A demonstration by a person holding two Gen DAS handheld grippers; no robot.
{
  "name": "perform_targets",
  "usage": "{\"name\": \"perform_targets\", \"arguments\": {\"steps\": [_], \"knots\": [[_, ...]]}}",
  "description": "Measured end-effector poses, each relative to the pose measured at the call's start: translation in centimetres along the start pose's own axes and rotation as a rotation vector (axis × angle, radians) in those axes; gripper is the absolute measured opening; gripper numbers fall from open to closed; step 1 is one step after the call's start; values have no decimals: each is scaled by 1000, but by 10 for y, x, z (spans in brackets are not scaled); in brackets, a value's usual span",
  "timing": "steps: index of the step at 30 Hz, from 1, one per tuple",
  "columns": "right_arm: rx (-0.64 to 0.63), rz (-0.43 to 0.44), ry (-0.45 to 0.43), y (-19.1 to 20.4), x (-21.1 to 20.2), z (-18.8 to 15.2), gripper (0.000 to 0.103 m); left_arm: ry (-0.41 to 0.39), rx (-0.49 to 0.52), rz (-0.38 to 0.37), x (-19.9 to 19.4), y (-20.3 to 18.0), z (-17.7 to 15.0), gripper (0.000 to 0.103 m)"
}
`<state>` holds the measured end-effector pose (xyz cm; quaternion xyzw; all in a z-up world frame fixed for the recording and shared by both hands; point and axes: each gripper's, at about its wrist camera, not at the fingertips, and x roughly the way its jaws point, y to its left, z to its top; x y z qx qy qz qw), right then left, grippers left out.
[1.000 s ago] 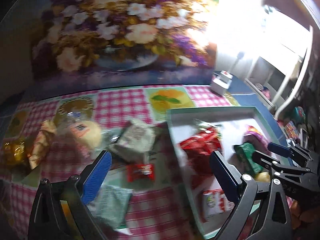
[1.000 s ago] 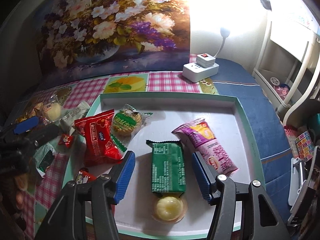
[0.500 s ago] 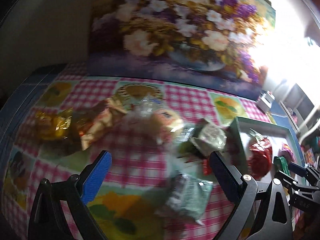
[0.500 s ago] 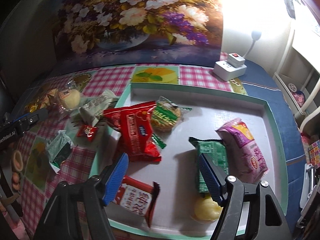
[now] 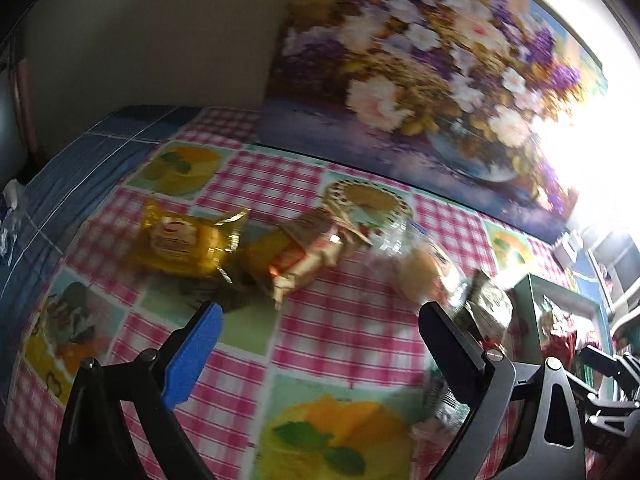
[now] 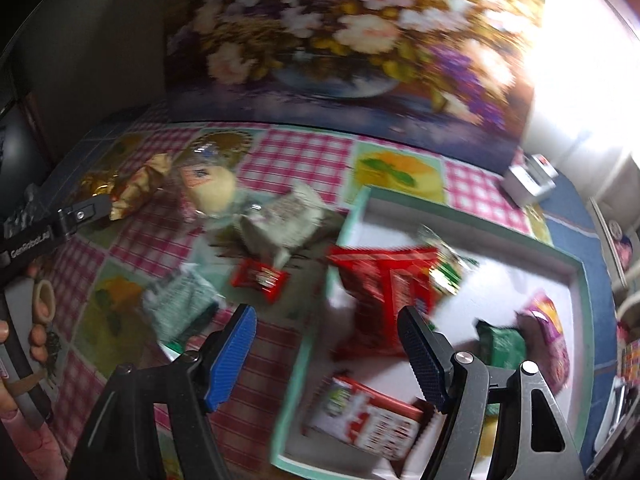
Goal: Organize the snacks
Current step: 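Withdraw both open grippers from the tray toward the remaining snacks, then move the left gripper to the yellow bread bag while the right reaches the Swiss roll bag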
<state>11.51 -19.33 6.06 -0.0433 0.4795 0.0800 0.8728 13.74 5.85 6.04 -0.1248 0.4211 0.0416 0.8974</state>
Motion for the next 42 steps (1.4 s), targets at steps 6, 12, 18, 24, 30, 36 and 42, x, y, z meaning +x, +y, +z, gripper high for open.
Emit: {"name": "perform_targets", "arguments": {"steps": [6, 12, 18, 24, 30, 36, 42], "knots": [[-46, 61, 15, 34, 12, 29, 77, 4, 23, 17, 5, 14, 24, 98], [-51, 105, 30, 63, 25, 64, 77, 15, 37, 16, 15, 26, 51, 98], [-9, 121, 61, 78, 41, 98, 77, 36, -8, 37, 33, 53, 77, 98], [-24, 132, 51, 110, 53, 126, 77, 58, -62, 15, 42, 76, 75, 98], [-104, 158, 73, 156, 65, 138, 77, 70, -135, 30, 44, 109, 72, 98], [-214, 160, 81, 197, 77, 140, 77, 97, -209, 13, 47, 140, 67, 98], [-300, 136, 106, 218, 95, 137, 77, 120, -217, -15, 50, 150, 62, 98]]}}
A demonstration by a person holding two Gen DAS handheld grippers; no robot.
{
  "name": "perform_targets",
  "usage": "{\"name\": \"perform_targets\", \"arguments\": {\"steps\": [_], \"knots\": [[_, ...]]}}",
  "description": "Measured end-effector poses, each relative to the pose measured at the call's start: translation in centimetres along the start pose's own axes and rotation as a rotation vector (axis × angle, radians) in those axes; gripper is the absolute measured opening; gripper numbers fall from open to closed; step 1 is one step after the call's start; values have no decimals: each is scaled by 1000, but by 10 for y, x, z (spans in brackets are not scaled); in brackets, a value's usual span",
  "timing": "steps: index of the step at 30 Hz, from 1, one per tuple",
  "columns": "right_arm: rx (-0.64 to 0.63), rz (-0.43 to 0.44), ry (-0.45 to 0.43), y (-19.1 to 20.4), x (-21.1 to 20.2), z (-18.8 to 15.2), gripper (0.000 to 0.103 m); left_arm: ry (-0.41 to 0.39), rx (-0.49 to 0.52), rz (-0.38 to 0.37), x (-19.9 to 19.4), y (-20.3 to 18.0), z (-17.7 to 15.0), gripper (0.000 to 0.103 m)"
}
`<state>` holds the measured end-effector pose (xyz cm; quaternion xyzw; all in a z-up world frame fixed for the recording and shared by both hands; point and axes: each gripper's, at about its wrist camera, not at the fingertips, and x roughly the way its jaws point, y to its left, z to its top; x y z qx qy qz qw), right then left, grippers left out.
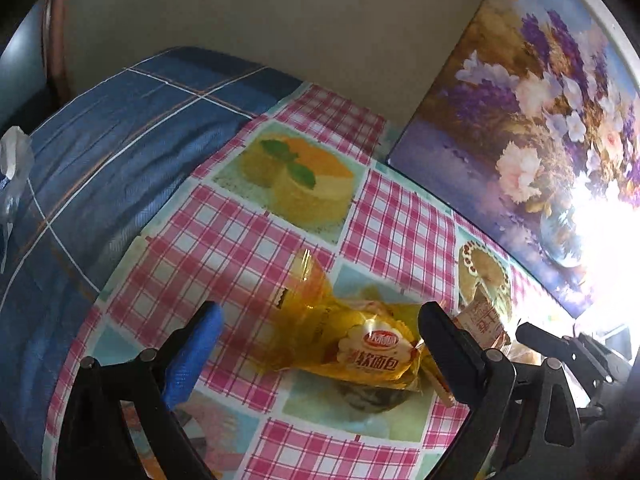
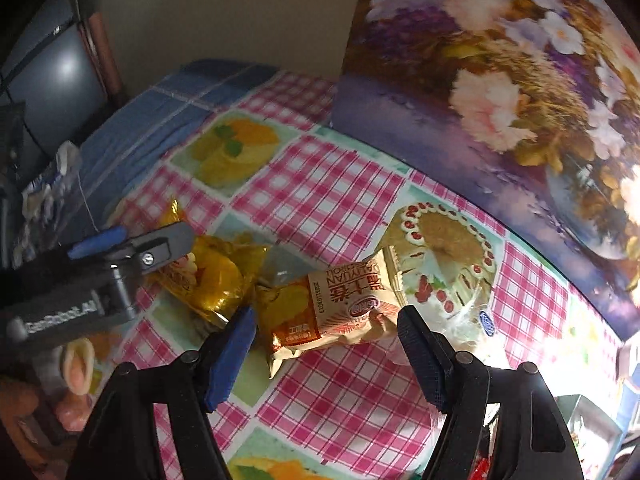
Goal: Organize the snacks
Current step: 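Move the left gripper to the yellow bread bag while the right reaches the Swiss roll bag, then close the left gripper on the yellow bread bag while the right grasps the Swiss roll bag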
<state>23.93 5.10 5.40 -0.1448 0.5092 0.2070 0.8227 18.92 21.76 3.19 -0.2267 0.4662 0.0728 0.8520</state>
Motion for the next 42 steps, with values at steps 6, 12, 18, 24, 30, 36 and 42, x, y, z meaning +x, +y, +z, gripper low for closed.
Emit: {"name": "perform_targets", "arguments": {"steps": [6, 12, 18, 24, 30, 36, 42], "knots": [[-4, -22, 23, -5, 7, -1, 78, 40, 59, -31, 10, -13, -5, 98], [-12, -30, 30, -8, 9, -4, 80, 61, 101, -49, 16, -23, -9, 98], [-39, -36, 34, -7, 11, -6, 84, 62, 138, 6, 20, -30, -12, 98], [-73, -50, 39, -6, 13, -6, 88, 52, 161, 32, 22, -32, -14, 95], [-96, -57, 50, -5, 16, -4, 91, 39, 180, 36, 21, -33, -14, 85], [-123, -76, 54, -3, 19, -2, 98, 31, 169, 53, 19, -26, -12, 84], [-179, -65, 58, 8, 23, 1, 98, 23, 140, 79, 16, -13, -8, 84]]}}
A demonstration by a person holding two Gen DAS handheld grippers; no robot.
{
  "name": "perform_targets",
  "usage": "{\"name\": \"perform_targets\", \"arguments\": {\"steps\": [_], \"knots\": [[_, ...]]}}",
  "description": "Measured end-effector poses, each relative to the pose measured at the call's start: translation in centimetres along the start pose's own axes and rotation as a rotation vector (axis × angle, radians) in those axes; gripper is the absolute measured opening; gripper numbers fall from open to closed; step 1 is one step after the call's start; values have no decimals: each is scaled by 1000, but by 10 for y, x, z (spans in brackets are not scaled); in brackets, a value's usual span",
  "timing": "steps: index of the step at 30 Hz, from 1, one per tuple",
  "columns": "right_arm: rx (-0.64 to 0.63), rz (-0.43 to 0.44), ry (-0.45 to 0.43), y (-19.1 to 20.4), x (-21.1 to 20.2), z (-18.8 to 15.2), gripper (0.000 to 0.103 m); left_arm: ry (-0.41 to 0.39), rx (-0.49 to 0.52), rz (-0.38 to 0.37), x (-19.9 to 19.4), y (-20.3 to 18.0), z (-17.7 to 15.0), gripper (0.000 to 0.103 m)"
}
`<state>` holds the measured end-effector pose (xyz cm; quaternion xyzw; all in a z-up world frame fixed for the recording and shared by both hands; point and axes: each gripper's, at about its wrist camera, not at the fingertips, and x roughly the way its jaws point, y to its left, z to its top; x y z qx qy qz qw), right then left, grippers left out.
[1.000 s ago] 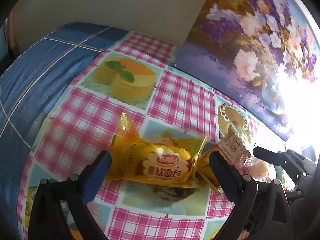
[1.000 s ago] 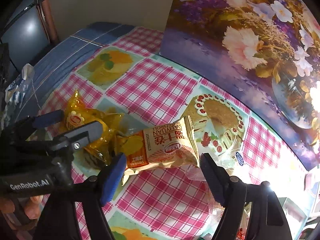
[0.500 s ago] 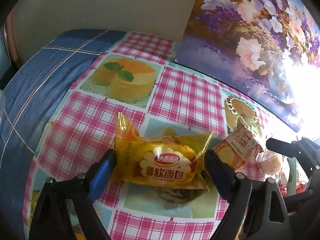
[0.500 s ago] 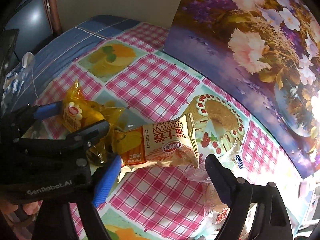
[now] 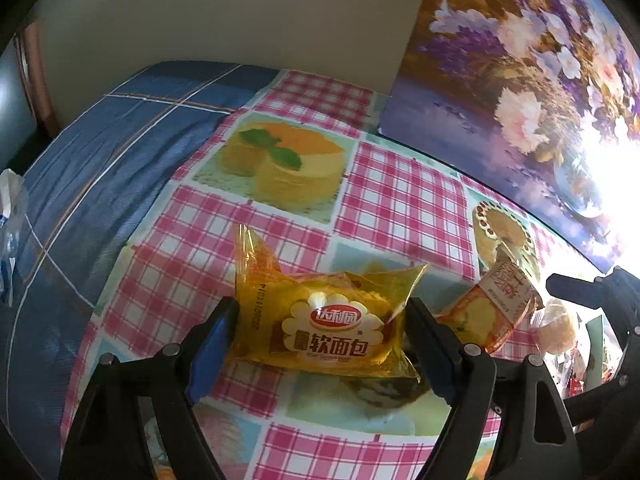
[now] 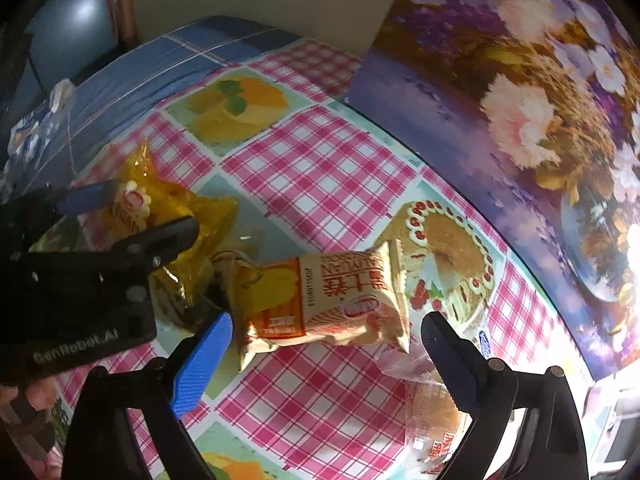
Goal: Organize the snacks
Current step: 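Close the left gripper on the yellow bread bag while the right grasps the Swiss roll bag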
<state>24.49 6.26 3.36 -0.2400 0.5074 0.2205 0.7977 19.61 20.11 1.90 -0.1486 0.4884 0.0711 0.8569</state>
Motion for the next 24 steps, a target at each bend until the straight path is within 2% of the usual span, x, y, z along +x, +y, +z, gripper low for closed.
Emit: {"name": "perform_targets", "arguments": {"steps": [4, 18, 24], "knots": [[-34, 1, 17, 7, 6, 1, 98, 0, -1, 9, -1, 2, -1, 84], [-16, -32, 41, 4, 31, 6, 98, 0, 3, 14, 0, 1, -1, 84], [6, -8, 42, 1, 39, 14, 98, 1, 13, 22, 0, -1, -2, 85]]}}
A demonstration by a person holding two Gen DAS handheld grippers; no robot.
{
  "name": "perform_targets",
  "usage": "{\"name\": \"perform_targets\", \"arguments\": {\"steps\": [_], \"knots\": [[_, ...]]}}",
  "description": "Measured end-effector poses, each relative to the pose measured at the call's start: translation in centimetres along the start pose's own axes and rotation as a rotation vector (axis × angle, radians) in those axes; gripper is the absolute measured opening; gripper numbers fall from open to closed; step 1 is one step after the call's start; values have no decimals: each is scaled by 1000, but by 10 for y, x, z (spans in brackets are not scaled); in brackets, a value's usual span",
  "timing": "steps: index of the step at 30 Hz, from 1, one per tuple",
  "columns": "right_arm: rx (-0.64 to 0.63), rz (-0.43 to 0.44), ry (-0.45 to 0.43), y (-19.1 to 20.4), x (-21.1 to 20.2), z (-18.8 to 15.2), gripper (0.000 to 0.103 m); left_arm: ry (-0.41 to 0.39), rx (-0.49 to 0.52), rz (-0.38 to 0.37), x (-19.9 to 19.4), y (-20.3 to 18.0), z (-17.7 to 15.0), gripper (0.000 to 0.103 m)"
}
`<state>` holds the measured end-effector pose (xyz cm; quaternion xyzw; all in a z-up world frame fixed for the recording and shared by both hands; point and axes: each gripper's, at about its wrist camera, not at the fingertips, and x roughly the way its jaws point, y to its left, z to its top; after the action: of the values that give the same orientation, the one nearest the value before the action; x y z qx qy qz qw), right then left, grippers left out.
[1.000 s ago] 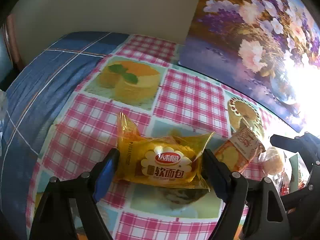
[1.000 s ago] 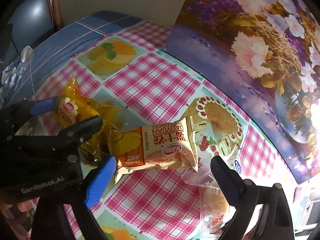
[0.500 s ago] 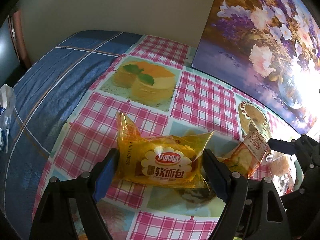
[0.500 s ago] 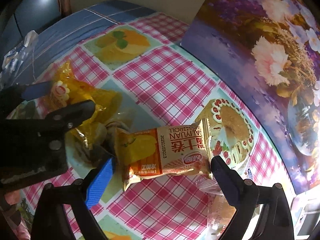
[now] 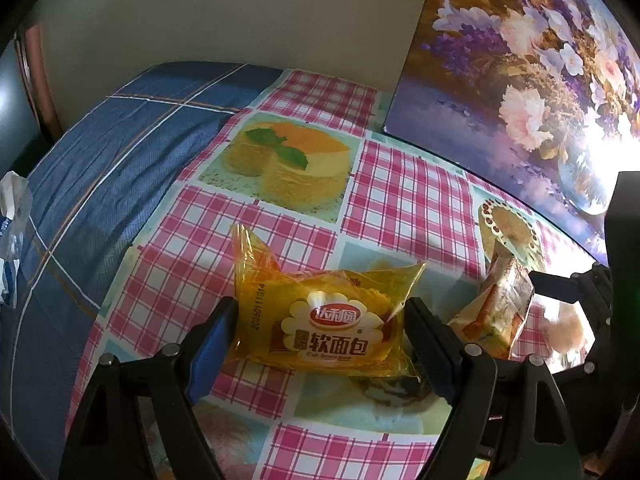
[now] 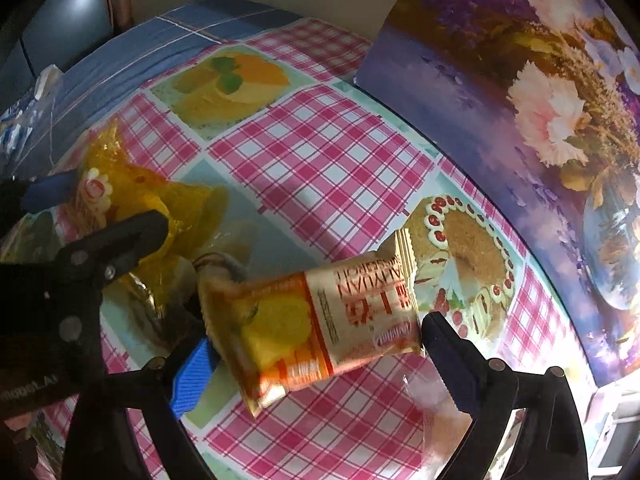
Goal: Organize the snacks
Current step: 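Close the left gripper on the yellow bread bag while the right grasps the Swiss roll bag, then lift both held bags and carry them toward the white tray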
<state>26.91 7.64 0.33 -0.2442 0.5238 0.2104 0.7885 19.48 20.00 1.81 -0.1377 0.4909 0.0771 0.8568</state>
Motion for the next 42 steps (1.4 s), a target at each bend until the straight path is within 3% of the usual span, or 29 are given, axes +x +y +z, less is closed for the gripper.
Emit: {"name": "perform_targets", "arguments": {"steps": [6, 17, 32, 42], "knots": [[50, 34, 1, -13, 7, 6, 98, 1, 11, 2, 1, -2, 0, 85], [98, -4, -42, -11, -1, -8, 97, 2, 43, 19, 1, -7, -1, 86], [193, -22, -108, 16, -20, -38, 88, -1, 64, 21, 0, -9, 0, 86], [212, -1, -157, 11, -45, -37, 80, -6, 63, 18, -3, -11, 1, 82]]}}
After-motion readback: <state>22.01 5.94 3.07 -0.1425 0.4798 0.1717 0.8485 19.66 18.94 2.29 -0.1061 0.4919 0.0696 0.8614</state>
